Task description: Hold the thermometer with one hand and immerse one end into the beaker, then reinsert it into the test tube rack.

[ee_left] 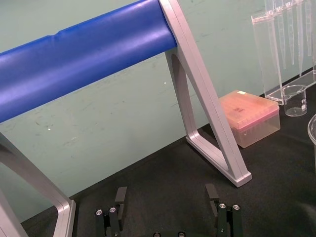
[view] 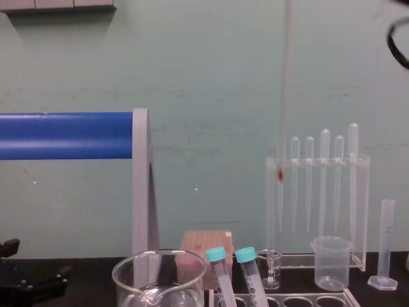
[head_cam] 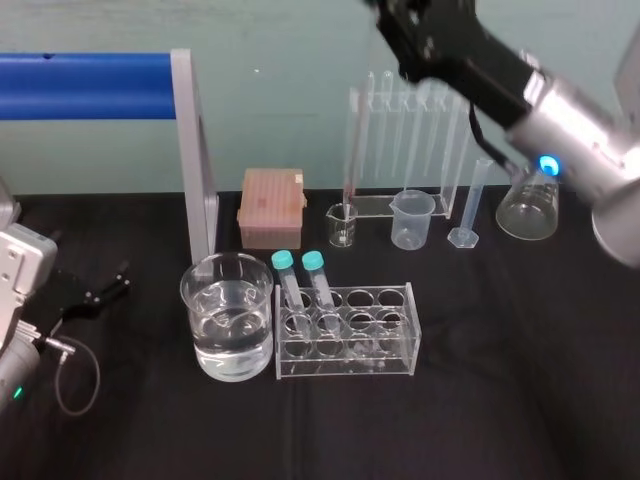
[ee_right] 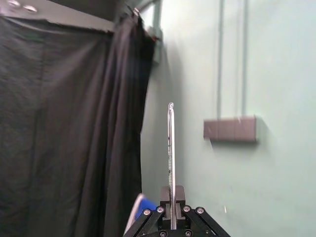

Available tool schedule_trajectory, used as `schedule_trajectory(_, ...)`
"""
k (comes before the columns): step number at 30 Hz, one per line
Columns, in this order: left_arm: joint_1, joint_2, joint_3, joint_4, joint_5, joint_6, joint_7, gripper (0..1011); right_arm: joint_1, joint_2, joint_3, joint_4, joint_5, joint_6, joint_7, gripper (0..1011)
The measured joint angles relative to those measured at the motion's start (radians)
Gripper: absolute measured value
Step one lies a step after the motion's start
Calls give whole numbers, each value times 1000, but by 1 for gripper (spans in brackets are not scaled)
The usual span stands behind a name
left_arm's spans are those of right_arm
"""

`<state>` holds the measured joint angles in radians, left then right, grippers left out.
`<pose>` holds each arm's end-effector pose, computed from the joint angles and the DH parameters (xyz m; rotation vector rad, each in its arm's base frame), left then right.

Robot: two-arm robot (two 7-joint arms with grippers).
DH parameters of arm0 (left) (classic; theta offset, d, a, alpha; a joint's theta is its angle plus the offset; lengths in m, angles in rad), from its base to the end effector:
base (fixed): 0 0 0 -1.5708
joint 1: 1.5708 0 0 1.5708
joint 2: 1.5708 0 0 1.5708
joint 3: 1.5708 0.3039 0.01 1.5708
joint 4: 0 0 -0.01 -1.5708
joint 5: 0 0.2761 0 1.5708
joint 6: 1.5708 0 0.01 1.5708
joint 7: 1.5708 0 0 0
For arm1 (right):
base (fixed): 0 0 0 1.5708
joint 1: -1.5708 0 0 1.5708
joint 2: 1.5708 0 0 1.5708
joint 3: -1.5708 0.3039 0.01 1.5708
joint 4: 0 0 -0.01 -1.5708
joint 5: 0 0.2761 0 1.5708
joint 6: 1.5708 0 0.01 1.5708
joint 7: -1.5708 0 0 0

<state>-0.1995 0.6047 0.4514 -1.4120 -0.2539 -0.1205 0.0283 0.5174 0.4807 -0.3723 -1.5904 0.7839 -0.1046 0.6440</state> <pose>0.3294 0.0992 -0.3072 0.3045 -0.2850 1.2480 0.3994 -0.0473 -0.1434 0.3938 -0.2611 -0.5393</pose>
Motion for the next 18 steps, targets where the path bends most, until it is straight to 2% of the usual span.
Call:
schedule_trajectory(3, 0, 0, 0, 0, 0, 0, 0, 1008, -52, 18, 6, -15, 15, 13, -22, 53)
schedule_trajectory(9, 0, 0, 0, 0, 0, 0, 0, 1008, -125, 30, 6, -18, 26, 10, -36, 53)
schedule_trajectory(13, 0, 0, 0, 0, 0, 0, 0, 1008, -147, 31, 0, -6, 19, -1, -36, 53)
schedule_trajectory(18, 0, 0, 0, 0, 0, 0, 0, 1008, -165, 27, -11, 19, -17, -40, -25, 53)
